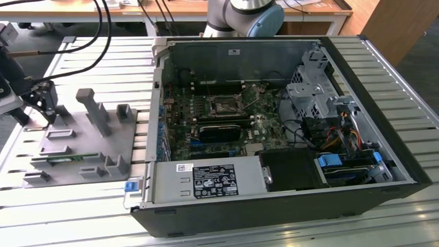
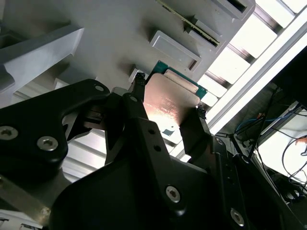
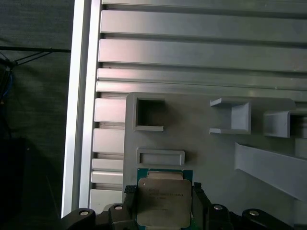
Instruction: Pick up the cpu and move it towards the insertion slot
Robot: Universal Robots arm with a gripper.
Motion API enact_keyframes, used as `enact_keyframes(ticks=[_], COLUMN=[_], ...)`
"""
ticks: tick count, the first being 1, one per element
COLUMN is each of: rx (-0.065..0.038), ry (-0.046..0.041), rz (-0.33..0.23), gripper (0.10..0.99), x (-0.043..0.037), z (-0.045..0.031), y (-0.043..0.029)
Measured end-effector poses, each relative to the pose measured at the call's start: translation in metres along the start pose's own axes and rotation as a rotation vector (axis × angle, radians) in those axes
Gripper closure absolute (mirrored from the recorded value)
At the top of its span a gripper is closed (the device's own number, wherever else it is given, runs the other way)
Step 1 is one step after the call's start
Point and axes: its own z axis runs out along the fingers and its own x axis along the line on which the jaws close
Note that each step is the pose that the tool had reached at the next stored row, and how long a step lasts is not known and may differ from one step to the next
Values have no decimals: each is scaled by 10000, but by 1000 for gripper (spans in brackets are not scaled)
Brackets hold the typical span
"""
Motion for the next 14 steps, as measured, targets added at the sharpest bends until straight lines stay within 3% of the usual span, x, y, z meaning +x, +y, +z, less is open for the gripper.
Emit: enact_keyframes(ticks=[14], rx=[0], ry=[-1], rz=[0], gripper=[541], x=[0], z=[-59], y=[2])
